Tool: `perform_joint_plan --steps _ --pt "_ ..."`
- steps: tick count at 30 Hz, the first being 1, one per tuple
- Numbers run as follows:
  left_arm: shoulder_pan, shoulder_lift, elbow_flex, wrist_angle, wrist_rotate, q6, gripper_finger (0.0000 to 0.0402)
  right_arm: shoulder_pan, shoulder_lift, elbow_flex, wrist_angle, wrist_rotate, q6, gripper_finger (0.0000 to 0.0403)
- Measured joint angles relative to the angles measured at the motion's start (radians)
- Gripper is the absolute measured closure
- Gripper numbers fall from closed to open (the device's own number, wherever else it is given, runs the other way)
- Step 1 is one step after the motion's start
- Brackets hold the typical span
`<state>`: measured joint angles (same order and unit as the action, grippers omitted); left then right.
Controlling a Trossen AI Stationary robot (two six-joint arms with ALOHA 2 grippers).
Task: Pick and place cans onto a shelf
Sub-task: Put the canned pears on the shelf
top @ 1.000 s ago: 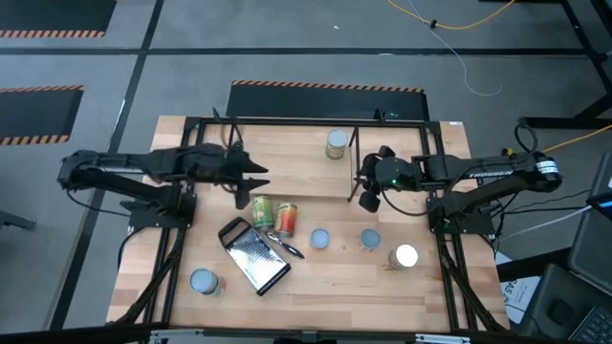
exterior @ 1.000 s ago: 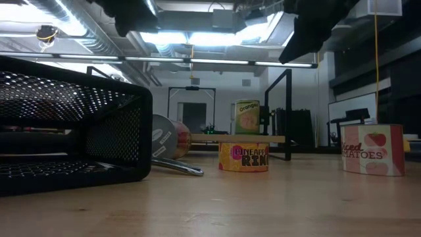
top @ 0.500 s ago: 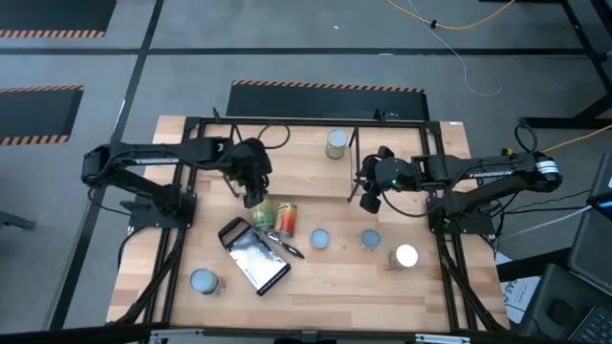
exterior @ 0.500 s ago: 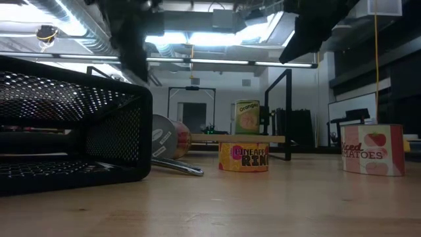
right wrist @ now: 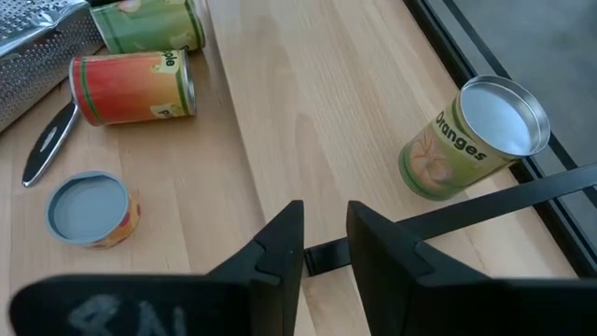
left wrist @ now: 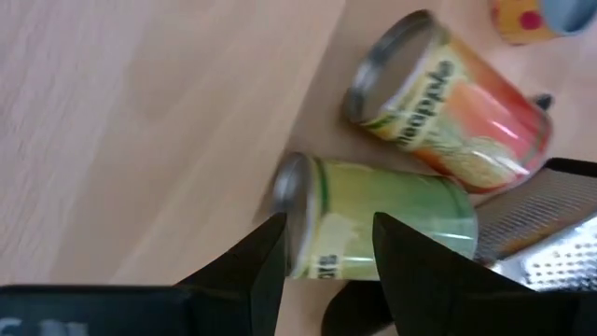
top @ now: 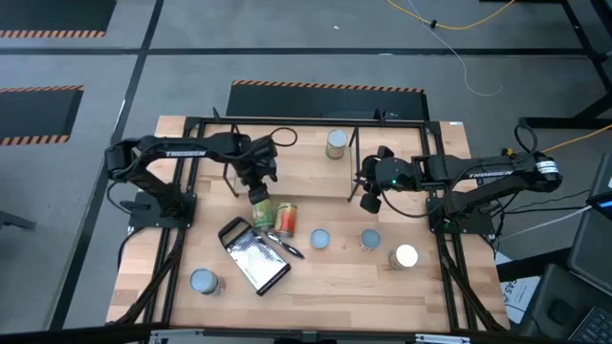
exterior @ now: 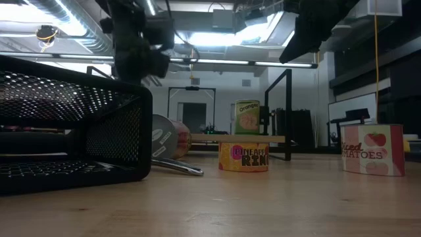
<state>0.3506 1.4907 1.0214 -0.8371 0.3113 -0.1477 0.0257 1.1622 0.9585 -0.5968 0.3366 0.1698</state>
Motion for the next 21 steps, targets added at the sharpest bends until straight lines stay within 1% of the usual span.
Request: perform_joint_plan --steps 6,13,21 --pt "0.022 0.069 0.0 0.001 0.075 -0.002 0.0249 0.0 0.0 0.0 0.0 0.0 -0.021 0.0313" --pt "0.022 0.123 0.0 0.003 0.166 0.0 0.0249 0.0 0.0 0.0 0.0 0.0 -0.022 0.0313" --pt "0.022 0.14 -0.001 0.0 0.181 0.0 0.0267 0.0 0.0 0.0 0.0 0.0 -0.022 0.0313"
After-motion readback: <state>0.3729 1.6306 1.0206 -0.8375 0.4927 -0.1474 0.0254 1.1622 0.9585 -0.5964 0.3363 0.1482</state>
